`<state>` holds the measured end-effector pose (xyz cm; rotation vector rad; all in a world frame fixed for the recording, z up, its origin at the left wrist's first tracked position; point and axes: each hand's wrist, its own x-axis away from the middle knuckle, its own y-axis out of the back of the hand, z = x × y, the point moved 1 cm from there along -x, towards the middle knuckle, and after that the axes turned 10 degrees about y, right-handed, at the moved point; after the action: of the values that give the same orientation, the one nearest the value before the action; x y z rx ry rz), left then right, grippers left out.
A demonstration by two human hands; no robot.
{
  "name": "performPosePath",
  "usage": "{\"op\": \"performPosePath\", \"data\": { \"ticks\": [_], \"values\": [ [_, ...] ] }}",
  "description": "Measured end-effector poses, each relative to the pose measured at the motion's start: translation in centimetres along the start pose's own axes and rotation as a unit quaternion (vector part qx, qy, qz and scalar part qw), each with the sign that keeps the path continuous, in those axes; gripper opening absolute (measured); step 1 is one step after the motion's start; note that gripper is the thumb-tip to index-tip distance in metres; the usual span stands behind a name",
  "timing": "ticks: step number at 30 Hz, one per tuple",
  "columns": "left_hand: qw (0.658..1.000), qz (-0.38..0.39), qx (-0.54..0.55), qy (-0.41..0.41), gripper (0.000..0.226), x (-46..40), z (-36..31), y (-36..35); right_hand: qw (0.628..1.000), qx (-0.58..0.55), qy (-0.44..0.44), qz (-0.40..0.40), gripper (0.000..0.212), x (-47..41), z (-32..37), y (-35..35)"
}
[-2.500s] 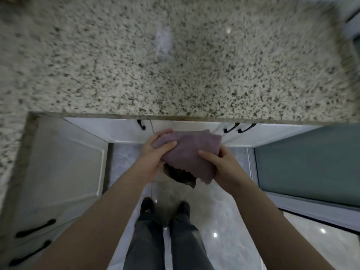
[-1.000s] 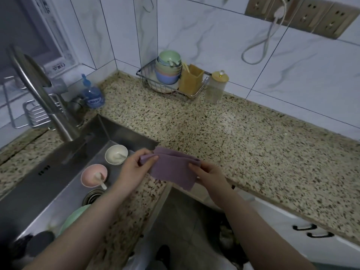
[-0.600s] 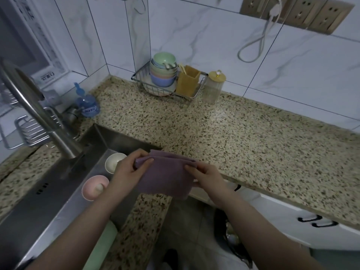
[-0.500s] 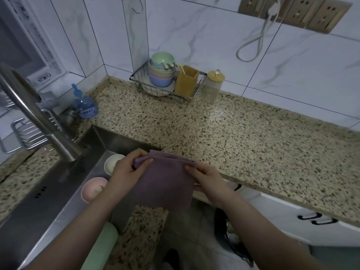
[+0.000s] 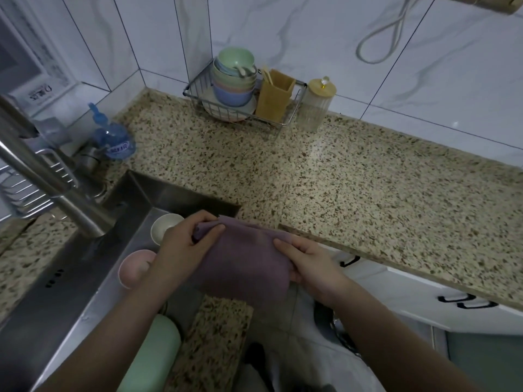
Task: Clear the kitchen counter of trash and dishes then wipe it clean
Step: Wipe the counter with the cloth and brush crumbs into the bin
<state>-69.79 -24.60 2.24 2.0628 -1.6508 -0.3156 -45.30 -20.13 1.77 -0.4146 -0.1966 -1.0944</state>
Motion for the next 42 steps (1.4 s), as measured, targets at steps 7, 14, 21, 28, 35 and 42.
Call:
{"op": "performPosePath", "data": {
  "ticks": [7, 14, 21, 28, 35, 42],
  "values": [
    [0.953, 0.006, -0.296, 0.064, 0.056, -6.3, 3.6, -4.7, 0.968, 0.071, -0.127, -0.205, 0.059, -5.5, -3.1, 1.5],
    [0.911, 0.104, -0.395, -0.062, 0.068, -3.5, 9.5, -13.6, 0.954, -0.037, -0.174, -0.239, 0.046, -5.4, -7.6, 0.0],
    [0.913, 0.044, -0.405, -0.014, 0.072, -0.8, 10.2, -13.8, 0.955, 0.210, -0.079, -0.195, 0.035, -5.1, -9.6, -0.4],
    [0.906, 0.009, -0.423, -0.012, 0.077, -0.6, 10.4, -12.4, 0.927, 0.262, -0.070, -0.259, 0.055, -5.6, -11.0, 0.2],
    [0.910, 0.050, -0.409, -0.044, 0.074, -3.7, 8.5, -15.8, 0.945, 0.180, -0.116, -0.248, 0.023, -6.9, -12.4, 1.7],
    [0.901, 0.029, -0.433, -0.017, 0.074, -3.3, 9.2, -16.7, 0.944, 0.168, -0.116, -0.258, 0.058, -6.8, -14.0, 2.1]
  ]
}}
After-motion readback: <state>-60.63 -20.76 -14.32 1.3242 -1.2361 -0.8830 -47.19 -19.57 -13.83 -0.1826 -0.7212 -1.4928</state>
